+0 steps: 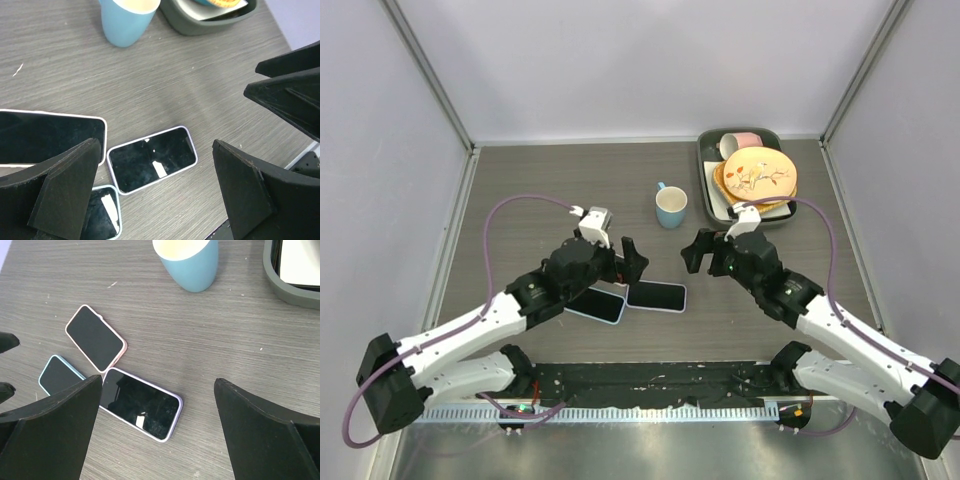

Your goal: Put the phone into the phone case

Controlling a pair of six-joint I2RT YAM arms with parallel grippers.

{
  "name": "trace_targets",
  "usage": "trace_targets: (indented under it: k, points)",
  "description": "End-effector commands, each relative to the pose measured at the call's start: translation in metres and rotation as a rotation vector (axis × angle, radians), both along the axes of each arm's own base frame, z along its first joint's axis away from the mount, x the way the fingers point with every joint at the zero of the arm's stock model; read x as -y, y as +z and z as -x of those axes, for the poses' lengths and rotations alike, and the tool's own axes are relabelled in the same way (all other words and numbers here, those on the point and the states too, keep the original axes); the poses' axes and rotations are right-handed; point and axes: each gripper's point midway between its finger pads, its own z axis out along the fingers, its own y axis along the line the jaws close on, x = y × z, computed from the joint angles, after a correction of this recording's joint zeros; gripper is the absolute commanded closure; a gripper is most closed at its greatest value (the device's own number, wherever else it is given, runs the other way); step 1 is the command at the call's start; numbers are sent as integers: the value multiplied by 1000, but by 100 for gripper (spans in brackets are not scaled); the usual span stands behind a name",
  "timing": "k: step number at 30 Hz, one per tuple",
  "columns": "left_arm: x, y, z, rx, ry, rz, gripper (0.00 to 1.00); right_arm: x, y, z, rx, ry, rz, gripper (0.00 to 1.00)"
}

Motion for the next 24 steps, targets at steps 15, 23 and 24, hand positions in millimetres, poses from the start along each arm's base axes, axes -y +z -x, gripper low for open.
trace_targets:
  k: [15,23,24]
  points:
    - [-119,-71,-58,-357,350,3,0,31,-54,-35,-229,-77,-58,0]
    - [-146,-81,-54,-372,418,127,0,33,-74,-34,-314,-45,-87,0]
    - [-144,-80,-54,-372,410,134,0,33,-75,-34,-320,-47,-92,0]
